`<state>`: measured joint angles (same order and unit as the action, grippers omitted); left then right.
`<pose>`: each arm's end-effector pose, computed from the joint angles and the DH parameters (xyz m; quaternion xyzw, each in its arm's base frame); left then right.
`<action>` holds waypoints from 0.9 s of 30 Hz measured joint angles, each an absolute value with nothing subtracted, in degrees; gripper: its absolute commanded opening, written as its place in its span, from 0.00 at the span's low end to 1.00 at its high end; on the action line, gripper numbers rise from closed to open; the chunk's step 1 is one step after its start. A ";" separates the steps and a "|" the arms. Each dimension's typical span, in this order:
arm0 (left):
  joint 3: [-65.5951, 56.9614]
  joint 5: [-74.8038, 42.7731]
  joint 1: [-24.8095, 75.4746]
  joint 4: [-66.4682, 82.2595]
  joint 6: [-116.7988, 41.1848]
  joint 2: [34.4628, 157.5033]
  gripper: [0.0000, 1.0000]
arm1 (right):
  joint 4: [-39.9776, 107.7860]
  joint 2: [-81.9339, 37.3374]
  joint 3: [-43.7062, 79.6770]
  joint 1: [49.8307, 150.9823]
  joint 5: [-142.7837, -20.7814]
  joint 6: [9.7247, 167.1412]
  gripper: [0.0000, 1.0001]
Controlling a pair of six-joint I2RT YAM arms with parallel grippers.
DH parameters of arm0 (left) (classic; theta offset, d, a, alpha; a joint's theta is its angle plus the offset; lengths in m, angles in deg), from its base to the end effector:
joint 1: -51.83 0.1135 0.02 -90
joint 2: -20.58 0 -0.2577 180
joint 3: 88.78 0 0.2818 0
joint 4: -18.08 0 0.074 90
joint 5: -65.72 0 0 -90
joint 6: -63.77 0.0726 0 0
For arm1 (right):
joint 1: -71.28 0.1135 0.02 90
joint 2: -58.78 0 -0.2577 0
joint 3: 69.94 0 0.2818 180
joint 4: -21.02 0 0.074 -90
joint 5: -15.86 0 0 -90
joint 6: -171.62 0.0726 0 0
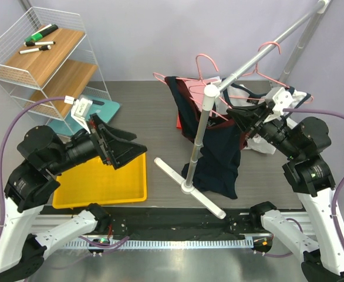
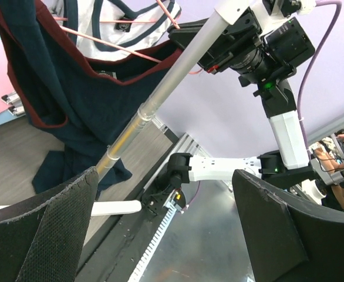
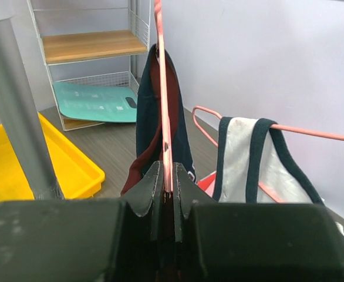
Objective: Remove the tank top from the hanger
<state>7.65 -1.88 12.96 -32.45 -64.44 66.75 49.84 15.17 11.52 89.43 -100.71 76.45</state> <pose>0.1094 -0.1237 0.5154 0.1410 0.6945 -0.5388 0.4555 0.1734 0.0910 0.4860 -0.2989 0.5835 0.2319 0.7186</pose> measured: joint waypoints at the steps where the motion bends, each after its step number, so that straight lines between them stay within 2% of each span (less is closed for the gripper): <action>1: 7.70 -2.21 12.96 -32.51 -64.44 66.75 0.95 | 48.95 14.95 11.08 89.43 -100.93 77.13 0.01; 9: 11.19 -3.96 12.96 -34.39 -63.59 68.59 0.91 | 42.30 14.12 7.78 89.41 -104.56 82.31 0.01; 18: 20.20 -4.24 12.96 -34.22 -61.65 77.61 0.83 | 37.84 13.86 4.30 89.41 -107.86 87.01 0.01; 20: 20.68 -4.62 12.96 -33.61 -61.54 79.30 0.79 | 36.88 13.86 3.45 89.43 -108.29 87.99 0.01; 27: 19.39 -4.40 12.96 -29.89 -63.07 84.72 0.73 | 34.63 12.11 2.51 89.41 -109.98 91.14 0.01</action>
